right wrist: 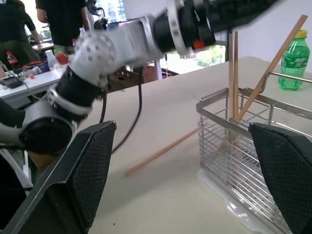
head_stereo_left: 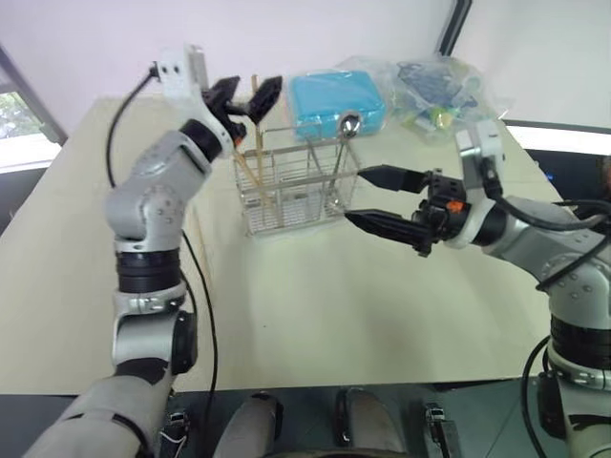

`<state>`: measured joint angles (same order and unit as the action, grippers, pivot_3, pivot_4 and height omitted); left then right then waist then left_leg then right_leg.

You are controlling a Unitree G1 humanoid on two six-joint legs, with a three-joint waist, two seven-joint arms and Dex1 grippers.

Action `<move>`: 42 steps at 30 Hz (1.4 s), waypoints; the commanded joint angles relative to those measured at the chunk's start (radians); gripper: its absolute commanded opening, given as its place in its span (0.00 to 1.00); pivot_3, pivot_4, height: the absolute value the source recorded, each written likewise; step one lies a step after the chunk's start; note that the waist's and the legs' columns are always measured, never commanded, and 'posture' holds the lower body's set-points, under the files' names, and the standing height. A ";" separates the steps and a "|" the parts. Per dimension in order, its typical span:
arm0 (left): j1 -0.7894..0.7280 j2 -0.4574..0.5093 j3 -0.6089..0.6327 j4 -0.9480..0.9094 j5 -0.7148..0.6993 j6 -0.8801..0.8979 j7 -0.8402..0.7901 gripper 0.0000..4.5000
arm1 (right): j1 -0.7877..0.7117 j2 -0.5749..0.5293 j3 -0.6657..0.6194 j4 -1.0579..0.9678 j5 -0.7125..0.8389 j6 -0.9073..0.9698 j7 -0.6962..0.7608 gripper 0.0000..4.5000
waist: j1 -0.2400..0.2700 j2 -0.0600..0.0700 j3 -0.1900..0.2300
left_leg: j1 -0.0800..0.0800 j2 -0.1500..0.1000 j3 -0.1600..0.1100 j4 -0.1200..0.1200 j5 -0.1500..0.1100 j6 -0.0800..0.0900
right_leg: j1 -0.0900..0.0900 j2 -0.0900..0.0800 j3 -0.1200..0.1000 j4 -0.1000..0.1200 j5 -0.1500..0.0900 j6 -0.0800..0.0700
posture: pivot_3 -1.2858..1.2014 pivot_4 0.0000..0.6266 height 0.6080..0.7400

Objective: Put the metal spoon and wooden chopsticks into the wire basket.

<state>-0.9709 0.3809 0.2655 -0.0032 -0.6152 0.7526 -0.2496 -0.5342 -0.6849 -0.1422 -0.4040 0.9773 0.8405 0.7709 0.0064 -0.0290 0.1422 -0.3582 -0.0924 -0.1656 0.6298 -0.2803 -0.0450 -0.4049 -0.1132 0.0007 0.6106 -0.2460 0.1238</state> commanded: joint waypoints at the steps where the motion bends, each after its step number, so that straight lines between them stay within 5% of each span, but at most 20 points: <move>1: -0.096 0.099 0.091 -0.017 -0.030 0.107 0.067 0.99 | -0.024 0.009 -0.001 -0.002 -0.009 -0.031 0.016 1.00 | -0.001 0.000 0.000 | 0.000 0.000 0.000 0.000 0.000 0.000 | 0.000 0.000 0.000 0.000 0.000 0.000 | 0.52 0.24 0.94; 8: -0.099 0.188 0.117 0.156 0.141 0.519 0.376 0.99 | -0.002 -0.002 0.065 -0.003 -0.089 -0.083 0.089 1.00 | 0.005 0.001 0.000 | 0.003 -0.001 -0.001 0.000 -0.001 0.003 | 0.002 0.000 0.000 0.001 0.000 0.000 | 0.52 0.24 0.94; 15: -0.021 0.083 0.225 0.212 0.197 0.708 0.431 0.99 | 0.020 -0.021 0.078 -0.007 -0.108 -0.093 0.152 1.00 | 0.006 -0.001 0.000 | -0.001 -0.001 -0.002 0.000 0.001 -0.001 | 0.000 0.000 0.000 0.002 0.000 0.000 | 0.52 0.24 0.94; 23: 0.019 -0.039 0.239 0.353 0.265 0.678 0.440 0.99 | 0.027 -0.028 0.078 -0.034 -0.079 -0.048 0.163 1.00 | 0.005 -0.001 0.000 | 0.000 -0.001 -0.001 0.000 0.001 -0.002 | 0.000 0.000 0.000 0.001 0.000 0.000 | 0.52 0.24 0.94; 33: -0.014 -0.061 0.183 0.579 0.333 0.511 0.414 0.99 | 0.029 -0.011 0.060 -0.053 -0.061 -0.034 0.116 1.00 | 0.007 0.000 -0.001 | 0.002 -0.001 0.000 0.000 0.000 -0.001 | 0.002 -0.001 0.000 0.001 0.000 0.000 | 0.52 0.24 0.94; 36: -0.021 -0.062 0.177 0.619 0.334 0.484 0.397 0.81 | 0.048 -0.005 0.050 -0.074 -0.049 -0.035 0.095 1.00 | 0.008 0.001 -0.002 | 0.002 -0.001 0.000 0.000 0.000 -0.001 | 0.002 -0.001 0.000 0.002 0.000 0.000 | 0.52 0.24 0.94; 42: -0.044 -0.051 0.177 0.666 0.339 0.454 0.390 0.16 | 0.069 -0.010 0.041 -0.081 -0.042 -0.047 0.080 1.00 | 0.014 0.002 -0.002 | 0.002 -0.002 -0.001 0.001 0.000 -0.001 | 0.002 -0.002 -0.001 0.002 0.000 0.000 | 0.52 0.24 0.94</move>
<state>-0.9980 0.3449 0.4463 0.6418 -0.2690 1.2050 0.1568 -0.4622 -0.6952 -0.0661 -0.4501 0.9183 0.8088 0.8530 0.0204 -0.0273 0.1402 -0.3564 -0.0940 -0.1666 0.6305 -0.2799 -0.0464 -0.4029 -0.1155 -0.0002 0.6123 -0.2460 0.1240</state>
